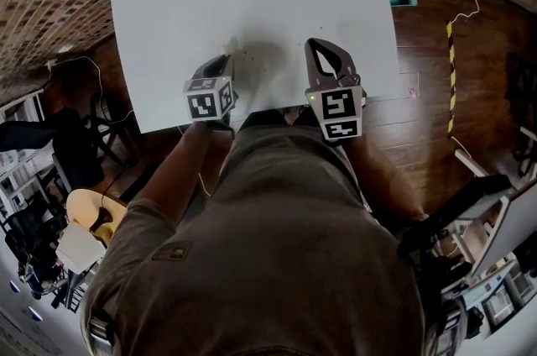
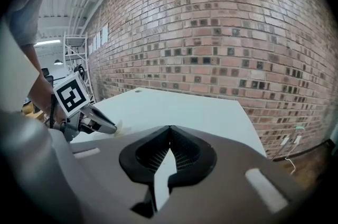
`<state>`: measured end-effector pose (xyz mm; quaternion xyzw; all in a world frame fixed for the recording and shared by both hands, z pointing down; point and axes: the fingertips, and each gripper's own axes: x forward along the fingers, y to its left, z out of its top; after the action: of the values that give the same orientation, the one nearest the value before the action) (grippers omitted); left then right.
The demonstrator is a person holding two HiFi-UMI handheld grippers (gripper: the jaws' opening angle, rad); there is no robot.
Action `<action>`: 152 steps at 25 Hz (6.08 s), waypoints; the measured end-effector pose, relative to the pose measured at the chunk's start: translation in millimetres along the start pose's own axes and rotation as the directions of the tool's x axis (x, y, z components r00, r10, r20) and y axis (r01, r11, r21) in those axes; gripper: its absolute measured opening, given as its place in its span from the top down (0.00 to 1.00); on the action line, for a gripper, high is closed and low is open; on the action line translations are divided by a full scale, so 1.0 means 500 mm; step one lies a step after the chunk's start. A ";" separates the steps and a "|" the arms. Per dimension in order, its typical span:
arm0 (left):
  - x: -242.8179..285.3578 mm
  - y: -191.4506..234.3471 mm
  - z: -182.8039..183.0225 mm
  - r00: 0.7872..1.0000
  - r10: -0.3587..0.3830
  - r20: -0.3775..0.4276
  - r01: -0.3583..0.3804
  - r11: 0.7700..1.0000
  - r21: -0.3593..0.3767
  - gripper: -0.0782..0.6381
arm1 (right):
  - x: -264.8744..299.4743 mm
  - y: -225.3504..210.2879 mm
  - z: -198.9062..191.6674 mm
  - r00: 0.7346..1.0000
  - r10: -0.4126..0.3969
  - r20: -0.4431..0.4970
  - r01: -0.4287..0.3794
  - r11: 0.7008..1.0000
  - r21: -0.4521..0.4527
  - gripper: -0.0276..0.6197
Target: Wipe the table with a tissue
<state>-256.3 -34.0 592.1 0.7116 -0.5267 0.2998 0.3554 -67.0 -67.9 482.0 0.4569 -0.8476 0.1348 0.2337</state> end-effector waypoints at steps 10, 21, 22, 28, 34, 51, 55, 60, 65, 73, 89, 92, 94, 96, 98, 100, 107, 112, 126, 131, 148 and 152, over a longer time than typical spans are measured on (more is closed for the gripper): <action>0.005 0.000 -0.021 0.999 0.029 -0.023 -0.029 1.000 -0.006 0.85 | -0.021 -0.007 -0.009 1.000 -0.003 -0.004 0.003 1.000 -0.006 0.94; 0.032 -0.038 -0.004 0.999 0.021 -0.045 -0.020 0.999 0.025 0.85 | -0.042 -0.036 -0.024 1.000 -0.018 -0.001 0.018 1.000 0.014 0.94; 0.035 -0.041 -0.003 0.999 0.021 -0.046 -0.020 0.999 0.028 0.85 | -0.045 -0.040 -0.025 1.000 -0.021 0.000 0.021 1.000 0.015 0.94; 0.053 -0.080 0.012 0.998 0.003 -0.061 0.001 0.998 0.057 0.85 | -0.066 -0.068 -0.036 0.999 -0.039 0.000 0.039 0.999 0.026 0.94; 0.064 -0.127 0.023 0.997 -0.027 -0.072 0.035 0.994 0.102 0.85 | -0.082 -0.089 -0.042 0.998 -0.056 -0.002 0.056 0.998 0.033 0.94; 0.006 -0.012 -0.040 0.998 0.039 -0.058 -0.039 0.999 0.001 0.85 | -0.044 -0.002 -0.020 1.000 0.016 0.007 -0.016 1.000 -0.014 0.94; -0.011 0.017 -0.056 0.997 0.057 -0.057 -0.059 0.998 -0.028 0.85 | -0.039 0.018 -0.012 0.999 0.032 0.012 -0.032 0.999 -0.023 0.94; -0.015 0.024 -0.065 0.996 0.060 -0.062 -0.062 0.997 -0.034 0.85 | -0.043 0.028 -0.012 0.999 0.029 0.014 -0.029 0.999 -0.021 0.94; -0.002 -0.009 -0.061 0.997 0.033 -0.067 -0.033 0.999 -0.010 0.85 | -0.051 0.010 -0.021 1.000 0.008 0.011 -0.008 1.000 -0.004 0.94; 0.011 -0.089 -0.048 0.996 -0.019 -0.082 0.023 0.998 0.056 0.85 | -0.067 -0.020 -0.030 1.000 -0.014 0.013 0.014 1.000 0.013 0.94; 0.044 -0.211 -0.038 0.992 -0.071 -0.100 0.084 0.988 0.129 0.85 | -0.106 -0.083 -0.052 1.000 -0.022 0.010 0.022 1.000 0.017 0.94; 0.042 -0.212 -0.041 0.994 -0.054 -0.094 0.065 0.991 0.118 0.85 | -0.105 -0.086 -0.053 1.000 0.002 0.014 -0.002 1.000 0.004 0.94; 0.039 -0.201 -0.044 0.996 -0.036 -0.086 0.045 0.994 0.099 0.85 | -0.100 -0.086 -0.053 1.000 0.021 0.020 -0.021 1.000 -0.009 0.94; 0.034 -0.187 -0.045 0.997 -0.017 -0.072 0.022 0.997 0.079 0.85 | -0.094 -0.086 -0.052 0.999 0.037 0.024 -0.036 0.999 -0.021 0.94; 0.027 -0.166 -0.047 0.998 0.006 -0.060 -0.003 0.999 0.054 0.85 | -0.088 -0.084 -0.052 0.998 0.050 0.022 -0.050 0.998 -0.030 0.94; 0.020 -0.138 -0.048 0.998 0.030 -0.053 -0.028 0.999 0.030 0.85 | -0.081 -0.078 -0.049 0.998 0.063 0.018 -0.062 0.997 -0.038 0.94; 0.005 -0.047 -0.046 0.995 0.073 -0.064 -0.073 0.997 0.002 0.85 | -0.041 -0.042 -0.018 0.996 0.083 0.010 -0.083 0.995 -0.057 0.94; 0.021 -0.008 -0.016 0.997 0.068 -0.045 -0.070 0.996 -0.050 0.85 | -0.027 -0.038 0.007 0.997 0.070 0.016 -0.069 0.996 -0.063 0.94; 0.094 0.018 0.082 0.998 0.041 -0.056 -0.043 0.998 -0.038 0.85 | -0.048 -0.093 0.007 0.999 -0.050 0.007 0.050 0.999 -0.013 0.94; 0.114 -0.010 0.103 0.998 0.009 -0.059 -0.009 1.000 0.002 0.85 | -0.059 -0.106 0.009 0.996 -0.087 0.011 0.087 0.996 0.003 0.94; 0.104 -0.124 0.131 0.993 -0.116 0.026 0.114 0.991 0.063 0.85 | -0.095 -0.151 0.009 0.983 -0.181 0.018 0.181 0.983 0.014 0.94; 0.083 -0.152 0.135 0.990 -0.110 0.091 0.106 0.994 0.040 0.85 | -0.093 -0.180 0.031 0.984 -0.166 0.058 0.167 0.986 -0.008 0.94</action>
<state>-168.7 -97.2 572.8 0.7585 -0.4979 0.2561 0.3335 26.1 -90.6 445.9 0.5282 -0.8137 0.0960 0.2227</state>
